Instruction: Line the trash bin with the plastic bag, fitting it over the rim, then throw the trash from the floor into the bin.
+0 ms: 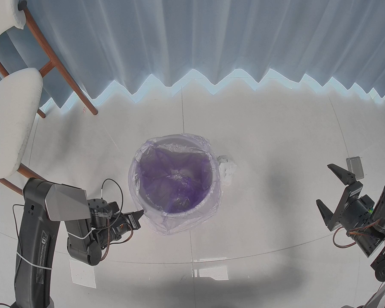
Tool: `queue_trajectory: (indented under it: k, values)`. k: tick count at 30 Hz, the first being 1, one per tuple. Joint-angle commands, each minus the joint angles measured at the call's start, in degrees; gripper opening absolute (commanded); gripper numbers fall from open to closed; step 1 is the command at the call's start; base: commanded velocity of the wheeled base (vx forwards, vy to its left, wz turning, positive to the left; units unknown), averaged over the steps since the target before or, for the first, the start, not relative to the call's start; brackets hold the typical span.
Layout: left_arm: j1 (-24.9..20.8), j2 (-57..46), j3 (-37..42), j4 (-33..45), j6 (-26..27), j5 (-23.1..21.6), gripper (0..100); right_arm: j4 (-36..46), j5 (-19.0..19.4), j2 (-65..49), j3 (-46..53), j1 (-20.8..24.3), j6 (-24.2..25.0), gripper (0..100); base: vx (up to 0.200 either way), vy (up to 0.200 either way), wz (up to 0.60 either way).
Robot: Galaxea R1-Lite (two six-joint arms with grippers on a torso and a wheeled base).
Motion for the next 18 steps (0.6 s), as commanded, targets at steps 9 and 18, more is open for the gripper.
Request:
queue_trajectory:
  k: [9,18]
  values:
    - [-0.2,0.9,-2.7,0.1,-4.6,1.8,0,-0.5,0.0,0.3,1.0,0.1,0.0,100,0.0,0.0,0.0]
    - [-0.2,1.5,-4.2,0.7,-8.9,3.3,0,-0.6,0.0,0.1,1.0,0.1,0.0,100,0.0,0.0,0.0]
